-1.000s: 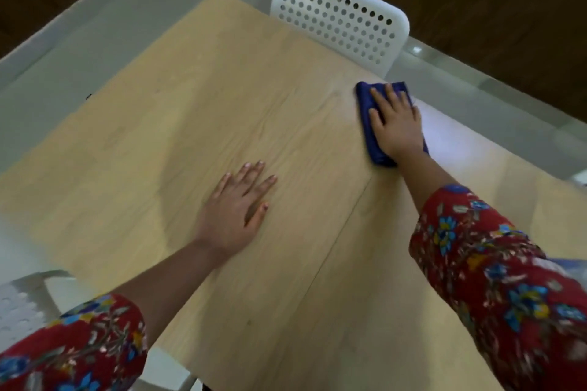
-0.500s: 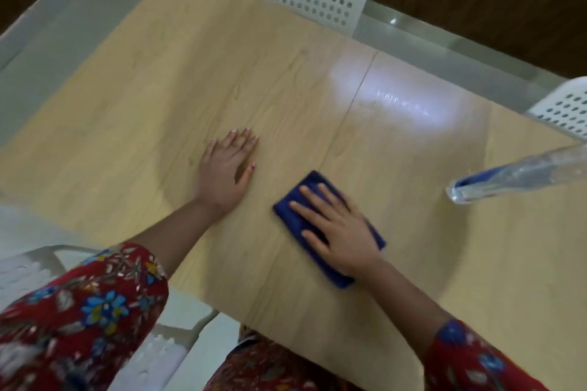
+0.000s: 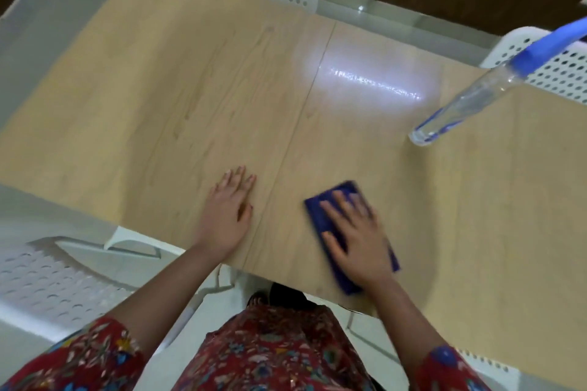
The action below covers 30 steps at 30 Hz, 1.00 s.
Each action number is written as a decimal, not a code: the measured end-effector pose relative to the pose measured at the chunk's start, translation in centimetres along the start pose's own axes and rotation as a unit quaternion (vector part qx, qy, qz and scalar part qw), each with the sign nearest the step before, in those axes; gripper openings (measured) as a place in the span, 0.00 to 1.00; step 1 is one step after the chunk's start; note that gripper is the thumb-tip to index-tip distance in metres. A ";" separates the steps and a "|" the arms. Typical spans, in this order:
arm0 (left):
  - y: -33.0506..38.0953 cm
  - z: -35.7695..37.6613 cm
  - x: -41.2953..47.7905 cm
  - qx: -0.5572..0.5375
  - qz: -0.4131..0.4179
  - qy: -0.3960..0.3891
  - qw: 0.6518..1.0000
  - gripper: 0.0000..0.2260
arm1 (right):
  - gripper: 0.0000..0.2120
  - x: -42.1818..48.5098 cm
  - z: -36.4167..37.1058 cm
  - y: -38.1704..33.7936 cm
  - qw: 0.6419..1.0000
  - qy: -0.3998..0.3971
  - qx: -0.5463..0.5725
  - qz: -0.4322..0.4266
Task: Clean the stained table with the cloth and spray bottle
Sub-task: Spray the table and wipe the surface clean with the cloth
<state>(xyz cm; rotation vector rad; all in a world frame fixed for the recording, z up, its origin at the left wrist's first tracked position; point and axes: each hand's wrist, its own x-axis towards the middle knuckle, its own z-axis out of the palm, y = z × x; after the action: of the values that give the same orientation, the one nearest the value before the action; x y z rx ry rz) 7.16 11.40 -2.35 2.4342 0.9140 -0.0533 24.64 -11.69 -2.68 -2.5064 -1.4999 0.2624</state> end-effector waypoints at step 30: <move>12.2 -10.1 -9.5 -0.476 -0.063 -0.037 0.877 0.04 | 0.25 -6.1 -12.2 -12.5 0.367 0.065 0.907 0.198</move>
<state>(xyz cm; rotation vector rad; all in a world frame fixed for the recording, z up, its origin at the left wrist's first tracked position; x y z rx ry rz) 5.97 3.06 14.08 1.4430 0.7953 0.2115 14.38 -12.35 12.65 -0.6884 0.1470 0.9761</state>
